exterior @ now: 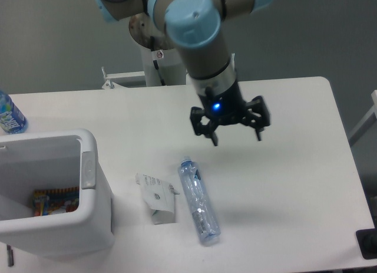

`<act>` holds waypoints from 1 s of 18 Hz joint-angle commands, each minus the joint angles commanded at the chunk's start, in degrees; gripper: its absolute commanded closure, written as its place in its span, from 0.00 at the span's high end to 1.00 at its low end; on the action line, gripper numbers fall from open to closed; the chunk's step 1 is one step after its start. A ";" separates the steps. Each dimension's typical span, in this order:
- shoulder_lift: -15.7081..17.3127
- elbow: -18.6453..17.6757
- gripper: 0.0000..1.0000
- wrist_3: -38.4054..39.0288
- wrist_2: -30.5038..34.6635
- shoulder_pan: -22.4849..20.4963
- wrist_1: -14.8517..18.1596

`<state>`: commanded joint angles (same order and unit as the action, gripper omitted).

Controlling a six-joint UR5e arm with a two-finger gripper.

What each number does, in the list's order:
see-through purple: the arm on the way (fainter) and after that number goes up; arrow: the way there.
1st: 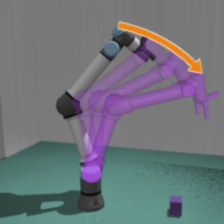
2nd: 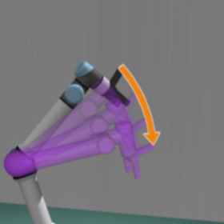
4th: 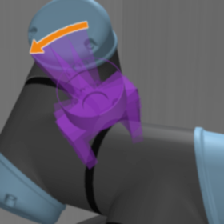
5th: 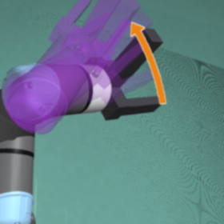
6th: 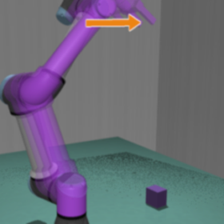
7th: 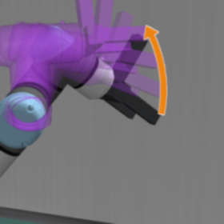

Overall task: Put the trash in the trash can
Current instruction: 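Move the open gripper down above the white paper wrapper, then lower the gripper onto the white paper wrapper and close on it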

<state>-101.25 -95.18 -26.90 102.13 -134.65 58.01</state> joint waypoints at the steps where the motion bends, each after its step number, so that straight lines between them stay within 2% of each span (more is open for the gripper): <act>1: -0.09 -0.97 1.00 0.00 -1.48 0.88 -0.26; 4: -0.35 -4.83 1.00 -0.17 -11.49 1.32 -0.44; 7: -2.37 -5.63 1.00 -0.18 -17.65 1.50 -0.97; 13: -9.48 -5.46 1.00 6.23 -19.34 3.95 -8.87; 18: -11.60 -4.14 1.00 10.46 -19.25 4.93 -9.49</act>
<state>-112.85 -99.32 -16.44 82.88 -129.73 48.52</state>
